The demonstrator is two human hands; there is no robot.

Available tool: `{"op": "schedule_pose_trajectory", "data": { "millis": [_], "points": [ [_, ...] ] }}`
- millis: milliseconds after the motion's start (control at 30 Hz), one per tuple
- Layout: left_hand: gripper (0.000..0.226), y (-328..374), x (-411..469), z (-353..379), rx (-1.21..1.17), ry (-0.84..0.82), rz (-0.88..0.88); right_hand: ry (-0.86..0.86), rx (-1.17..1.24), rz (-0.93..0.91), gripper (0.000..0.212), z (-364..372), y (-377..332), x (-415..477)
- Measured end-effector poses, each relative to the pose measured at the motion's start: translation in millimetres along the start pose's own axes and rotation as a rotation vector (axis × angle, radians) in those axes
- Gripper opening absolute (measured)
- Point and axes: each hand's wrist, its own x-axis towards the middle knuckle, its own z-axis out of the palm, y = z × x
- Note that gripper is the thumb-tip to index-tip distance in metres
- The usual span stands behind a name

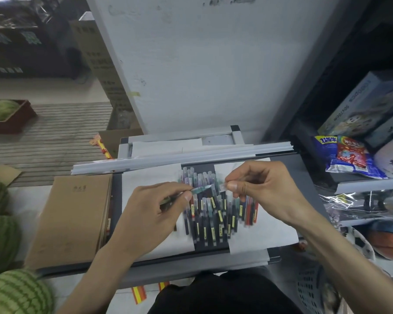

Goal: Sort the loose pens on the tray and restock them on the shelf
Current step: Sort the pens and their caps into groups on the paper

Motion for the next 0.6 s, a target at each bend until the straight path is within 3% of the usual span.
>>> {"op": "schedule_pose_trajectory", "data": {
  "millis": [267, 467, 600],
  "points": [
    [0.021, 3, 1, 8, 0.008, -0.059, 0.038, -0.027, 0.033, 0.018, 0.006, 25, 2, -1],
    [0.018, 2, 5, 22, 0.079, -0.020, 0.068, 0.116, 0.085, 0.111, 0.008, 39, 17, -5],
    [0.022, -6, 7, 34, 0.006, -0.062, 0.050, 0.135, 0.103, 0.125, 0.011, 39, 24, -6]
  ]
}}
